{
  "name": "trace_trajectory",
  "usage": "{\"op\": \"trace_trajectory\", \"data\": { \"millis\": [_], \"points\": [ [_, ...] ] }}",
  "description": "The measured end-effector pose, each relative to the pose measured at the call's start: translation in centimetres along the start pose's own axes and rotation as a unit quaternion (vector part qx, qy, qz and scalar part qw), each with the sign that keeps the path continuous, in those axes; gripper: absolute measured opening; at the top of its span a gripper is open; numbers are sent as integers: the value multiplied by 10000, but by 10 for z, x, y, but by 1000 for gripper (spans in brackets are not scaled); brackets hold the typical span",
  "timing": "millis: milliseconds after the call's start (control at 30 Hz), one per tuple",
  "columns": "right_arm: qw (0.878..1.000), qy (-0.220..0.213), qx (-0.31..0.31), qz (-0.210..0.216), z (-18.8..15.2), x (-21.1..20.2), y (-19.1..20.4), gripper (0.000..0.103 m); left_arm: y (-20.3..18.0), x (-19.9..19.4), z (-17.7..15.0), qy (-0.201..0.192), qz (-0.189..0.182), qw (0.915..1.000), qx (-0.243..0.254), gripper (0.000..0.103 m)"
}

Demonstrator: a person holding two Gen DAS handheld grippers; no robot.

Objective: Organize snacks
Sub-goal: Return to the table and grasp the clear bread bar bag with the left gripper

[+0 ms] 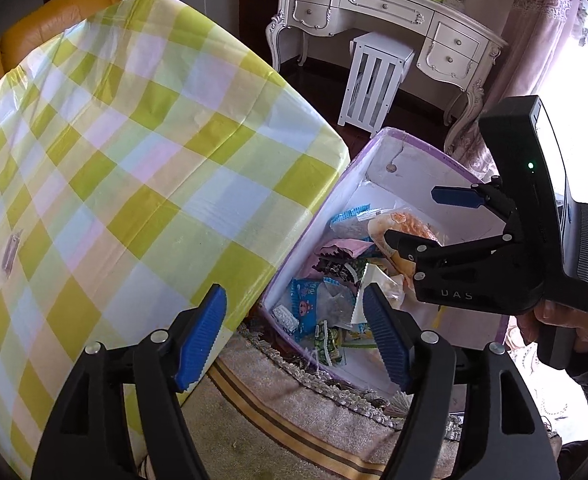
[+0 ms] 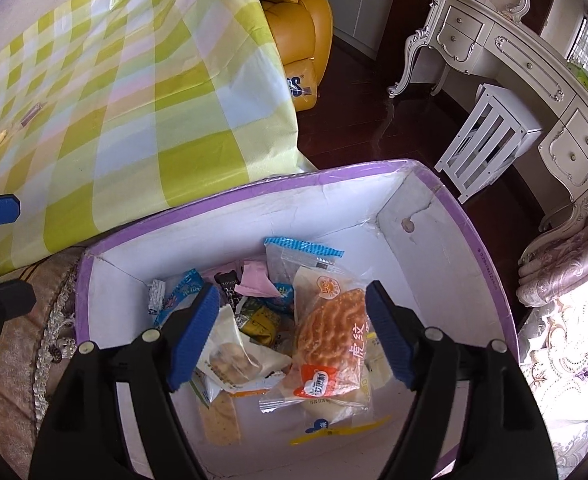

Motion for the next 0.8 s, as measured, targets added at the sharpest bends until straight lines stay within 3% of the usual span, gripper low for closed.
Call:
{"op": "trace_trajectory", "data": {
  "millis": [233, 467, 600, 800],
  "points": [
    [9997, -130, 29, 217, 17, -9, 13, 76, 56, -17, -9, -209, 244, 9968, -735, 69],
    [9984, -270, -83, 484, 42, -15, 46, 77, 123, -37, -30, -414, 617, 9842, -1605, 69],
    [9967, -328, -296, 676, 57, -18, 76, 77, 166, -54, -49, -568, 865, 9713, -2140, 69],
    [9926, -370, -585, 998, 80, -18, 127, 77, 241, -80, -85, -701, 1487, 9444, -2849, 69]
  ]
}}
Point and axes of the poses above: each gripper's, at about its wrist camera, not at the fingertips, and x roughly the way its jaws point, y to its left, z to its top, the point moved 1 cm from there along x, roughly the way its jaws point, and after that the axes turned 2 degrees about x, right-handed, at the moved point
